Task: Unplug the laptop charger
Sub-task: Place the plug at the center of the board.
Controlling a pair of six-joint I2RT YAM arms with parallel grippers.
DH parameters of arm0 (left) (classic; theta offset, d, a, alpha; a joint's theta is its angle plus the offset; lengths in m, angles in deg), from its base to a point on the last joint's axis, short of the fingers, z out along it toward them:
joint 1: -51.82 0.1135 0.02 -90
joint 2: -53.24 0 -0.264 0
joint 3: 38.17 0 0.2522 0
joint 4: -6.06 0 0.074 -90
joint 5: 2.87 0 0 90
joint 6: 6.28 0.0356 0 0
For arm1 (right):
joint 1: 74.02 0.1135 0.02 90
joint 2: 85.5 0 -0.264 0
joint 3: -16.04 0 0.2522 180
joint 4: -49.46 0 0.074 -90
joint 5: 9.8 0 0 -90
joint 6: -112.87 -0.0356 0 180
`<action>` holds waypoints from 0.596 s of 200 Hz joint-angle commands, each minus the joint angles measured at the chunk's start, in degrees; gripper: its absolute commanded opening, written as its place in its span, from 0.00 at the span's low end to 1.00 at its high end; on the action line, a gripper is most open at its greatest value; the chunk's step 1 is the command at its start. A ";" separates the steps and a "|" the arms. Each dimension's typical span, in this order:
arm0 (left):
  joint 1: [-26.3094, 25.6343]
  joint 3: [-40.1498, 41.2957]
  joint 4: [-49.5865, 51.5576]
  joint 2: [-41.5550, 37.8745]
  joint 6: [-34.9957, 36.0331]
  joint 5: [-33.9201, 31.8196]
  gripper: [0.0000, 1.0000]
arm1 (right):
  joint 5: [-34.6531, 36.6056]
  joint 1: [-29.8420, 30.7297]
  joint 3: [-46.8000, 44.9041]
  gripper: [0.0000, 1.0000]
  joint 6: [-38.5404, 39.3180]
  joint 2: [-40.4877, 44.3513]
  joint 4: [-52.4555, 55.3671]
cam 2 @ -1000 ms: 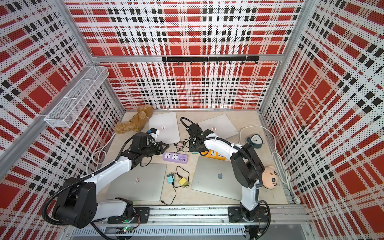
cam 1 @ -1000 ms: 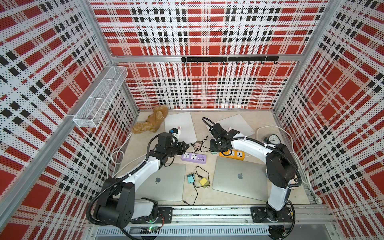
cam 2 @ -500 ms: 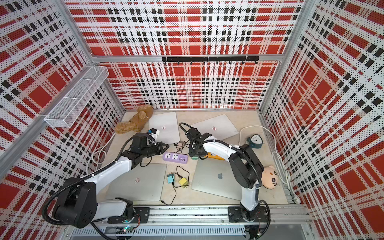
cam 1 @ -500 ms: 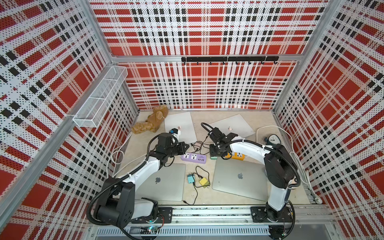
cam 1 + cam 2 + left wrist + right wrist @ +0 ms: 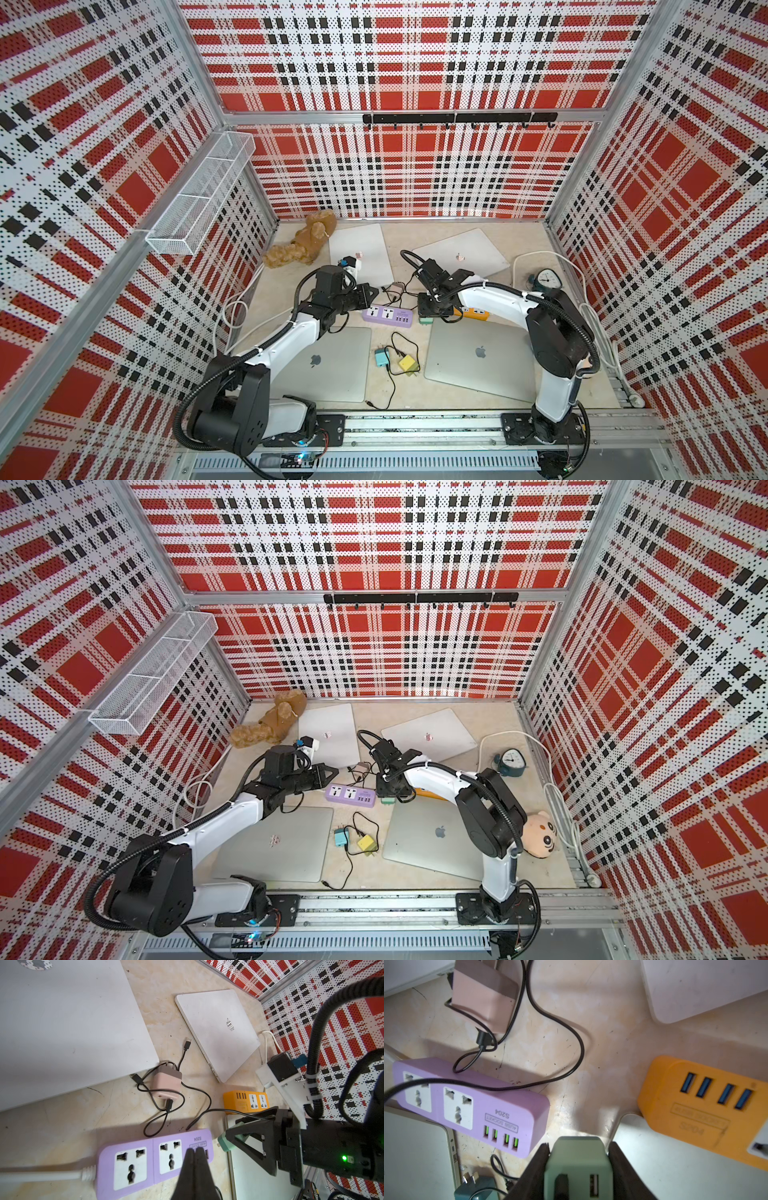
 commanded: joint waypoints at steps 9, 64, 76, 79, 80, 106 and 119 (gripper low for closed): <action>-0.31 0.68 -1.63 -0.58 0.16 0.79 0.04 | -0.79 0.77 -0.92 0.21 -0.93 0.98 -0.02; -0.36 1.30 -2.07 -0.84 -0.03 0.70 0.04 | -2.64 1.31 -1.51 0.21 -1.38 0.68 1.35; -0.37 1.38 -2.14 -0.98 -0.02 0.70 0.04 | -2.99 1.56 -1.30 0.21 -1.29 0.59 1.96; -0.40 1.38 -2.16 -0.94 -0.10 0.70 0.04 | -3.04 1.62 -1.21 0.22 -1.30 0.51 2.26; -0.41 1.43 -2.12 -0.93 -0.10 0.70 0.04 | -3.07 1.64 -1.20 0.22 -1.28 0.46 2.30; -0.35 1.65 -2.30 -1.04 -0.20 0.66 0.04 | -3.20 1.75 -1.52 0.22 -1.03 -0.67 2.57; -0.34 1.81 -2.35 -1.06 -0.19 0.67 0.04 | -2.80 1.76 -1.21 0.22 -1.04 -1.57 2.53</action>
